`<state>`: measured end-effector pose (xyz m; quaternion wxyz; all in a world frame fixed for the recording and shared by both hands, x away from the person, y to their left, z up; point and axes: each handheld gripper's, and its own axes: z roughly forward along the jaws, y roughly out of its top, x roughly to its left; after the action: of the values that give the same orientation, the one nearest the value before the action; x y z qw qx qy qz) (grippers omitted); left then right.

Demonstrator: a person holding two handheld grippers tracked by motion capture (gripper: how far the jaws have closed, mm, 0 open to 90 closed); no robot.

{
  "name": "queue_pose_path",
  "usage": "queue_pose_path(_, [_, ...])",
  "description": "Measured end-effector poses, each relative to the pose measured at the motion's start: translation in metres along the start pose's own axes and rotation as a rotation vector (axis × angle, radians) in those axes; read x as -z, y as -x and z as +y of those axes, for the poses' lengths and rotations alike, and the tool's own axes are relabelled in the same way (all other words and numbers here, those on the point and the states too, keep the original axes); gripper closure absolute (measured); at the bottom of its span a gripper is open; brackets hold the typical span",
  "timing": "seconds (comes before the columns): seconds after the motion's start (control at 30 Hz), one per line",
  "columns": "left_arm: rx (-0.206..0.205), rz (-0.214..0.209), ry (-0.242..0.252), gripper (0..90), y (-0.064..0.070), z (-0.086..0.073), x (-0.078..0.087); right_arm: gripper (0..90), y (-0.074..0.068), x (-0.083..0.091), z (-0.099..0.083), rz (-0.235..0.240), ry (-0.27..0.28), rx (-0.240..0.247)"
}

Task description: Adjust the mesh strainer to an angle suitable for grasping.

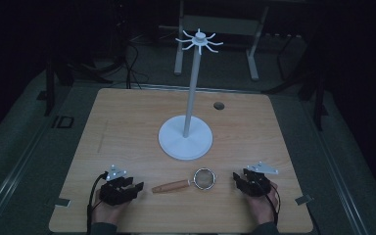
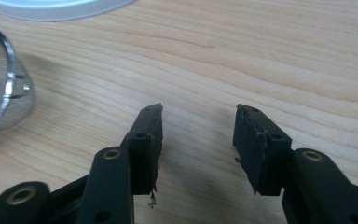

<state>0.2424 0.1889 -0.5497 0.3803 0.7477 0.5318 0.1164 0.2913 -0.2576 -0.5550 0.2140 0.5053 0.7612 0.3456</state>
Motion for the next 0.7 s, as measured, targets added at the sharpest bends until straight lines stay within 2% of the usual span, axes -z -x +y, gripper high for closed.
queue_pose_path(0.1, [0.002, 0.002, 0.008, 49.4, -0.001, 0.001, 0.001, 52.3, -0.003, 0.002, 0.002, 0.021, 0.002, 0.015])
queue_pose_path(0.2, [0.000, 0.003, 0.009, 49.4, -0.001, 0.001, 0.000, 52.2, -0.009, 0.007, 0.006, 0.034, 0.012, 0.055])
queue_pose_path(0.23, [-0.001, 0.003, 0.009, 49.4, -0.001, 0.001, 0.000, 51.6, -0.013, 0.009, 0.010, 0.029, 0.024, 0.086])
queue_pose_path(0.4, [-0.003, 0.003, 0.010, 49.4, -0.001, 0.001, 0.000, 51.0, -0.019, 0.014, 0.022, 0.048, 0.037, 0.139])
queue_pose_path(0.57, [0.008, 0.010, 0.018, 49.3, -0.005, 0.002, 0.002, 53.8, -0.020, 0.017, 0.030, 0.062, 0.023, 0.180])
queue_pose_path(0.7, [0.016, 0.014, 0.022, 49.4, -0.008, 0.002, 0.003, 56.2, -0.019, 0.019, 0.034, 0.082, 0.004, 0.194])
